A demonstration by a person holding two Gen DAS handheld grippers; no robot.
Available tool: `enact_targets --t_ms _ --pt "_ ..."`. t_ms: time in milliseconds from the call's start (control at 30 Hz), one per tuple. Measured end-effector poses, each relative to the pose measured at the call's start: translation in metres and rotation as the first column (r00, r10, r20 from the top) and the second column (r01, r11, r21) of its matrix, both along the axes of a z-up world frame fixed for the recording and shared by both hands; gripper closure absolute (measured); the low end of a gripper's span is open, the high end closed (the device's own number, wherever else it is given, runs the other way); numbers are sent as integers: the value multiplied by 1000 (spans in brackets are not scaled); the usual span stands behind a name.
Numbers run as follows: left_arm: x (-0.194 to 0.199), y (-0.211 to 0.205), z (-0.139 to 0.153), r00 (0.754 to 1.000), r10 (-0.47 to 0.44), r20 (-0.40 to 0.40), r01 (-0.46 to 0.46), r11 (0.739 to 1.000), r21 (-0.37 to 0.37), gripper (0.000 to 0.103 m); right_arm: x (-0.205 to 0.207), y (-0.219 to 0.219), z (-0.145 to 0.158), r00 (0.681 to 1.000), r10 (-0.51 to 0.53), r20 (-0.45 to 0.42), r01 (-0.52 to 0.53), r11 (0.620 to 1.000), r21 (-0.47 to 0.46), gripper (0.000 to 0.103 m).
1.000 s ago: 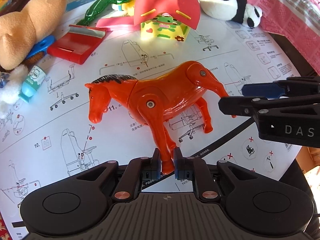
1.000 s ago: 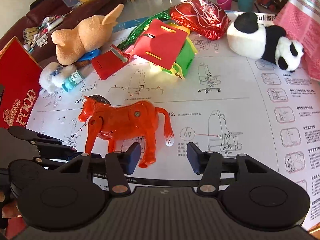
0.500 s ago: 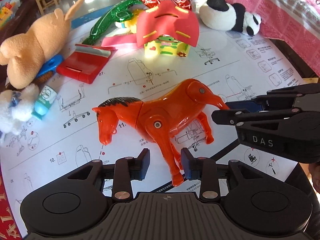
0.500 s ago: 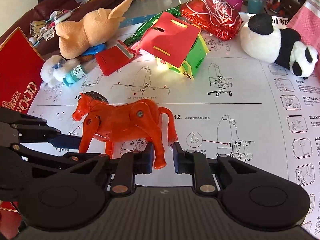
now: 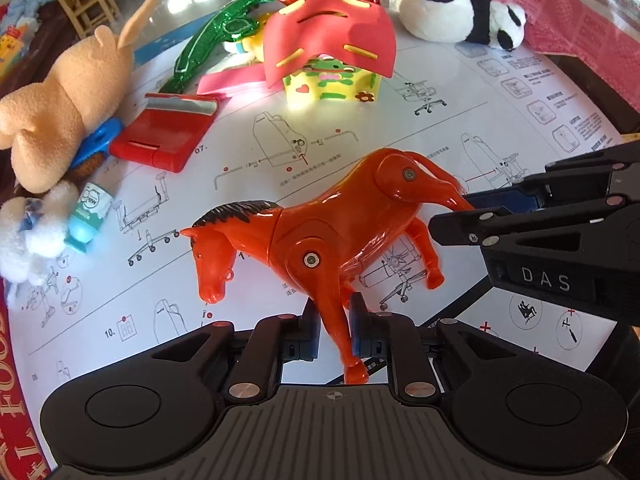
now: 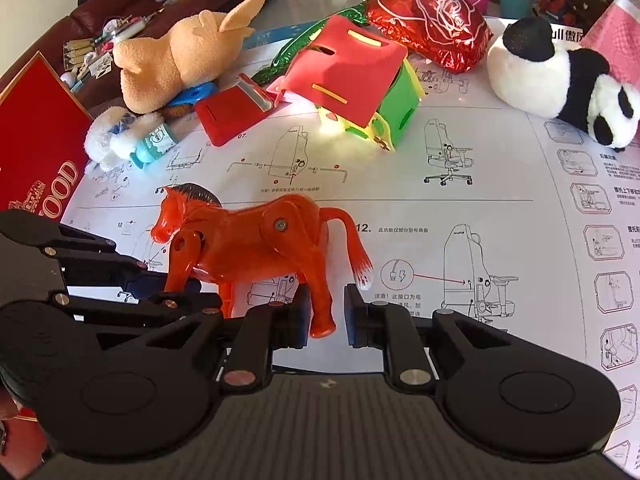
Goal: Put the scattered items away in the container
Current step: 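Lift the orange horse off the sheet with both tools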
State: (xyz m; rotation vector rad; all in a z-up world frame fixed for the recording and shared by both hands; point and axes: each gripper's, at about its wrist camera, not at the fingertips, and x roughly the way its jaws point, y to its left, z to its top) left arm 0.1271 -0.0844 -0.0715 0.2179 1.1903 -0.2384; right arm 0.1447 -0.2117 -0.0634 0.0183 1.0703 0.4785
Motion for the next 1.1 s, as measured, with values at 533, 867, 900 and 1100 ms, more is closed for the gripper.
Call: enact_targets --t_ms 533,867,900,1100 --pt "4 -3 -4 1000 -7 10 7 1000 20 94 5 13 -12 1000 -4 -21 3 999 -46 90" --pt "-5 -3 -1 999 7 45 -9 999 39 95 -5 13 -2 1000 -11 1 11 999 -39 90" --pt "-6 -3 0 999 9 47 -11 999 35 96 -6 13 -2 1000 -12 1 12 999 -38 90" --pt "-18 -2 2 999 -21 47 19 999 33 96 -13 8 -3 999 -7 -40 7 1000 -15 90"
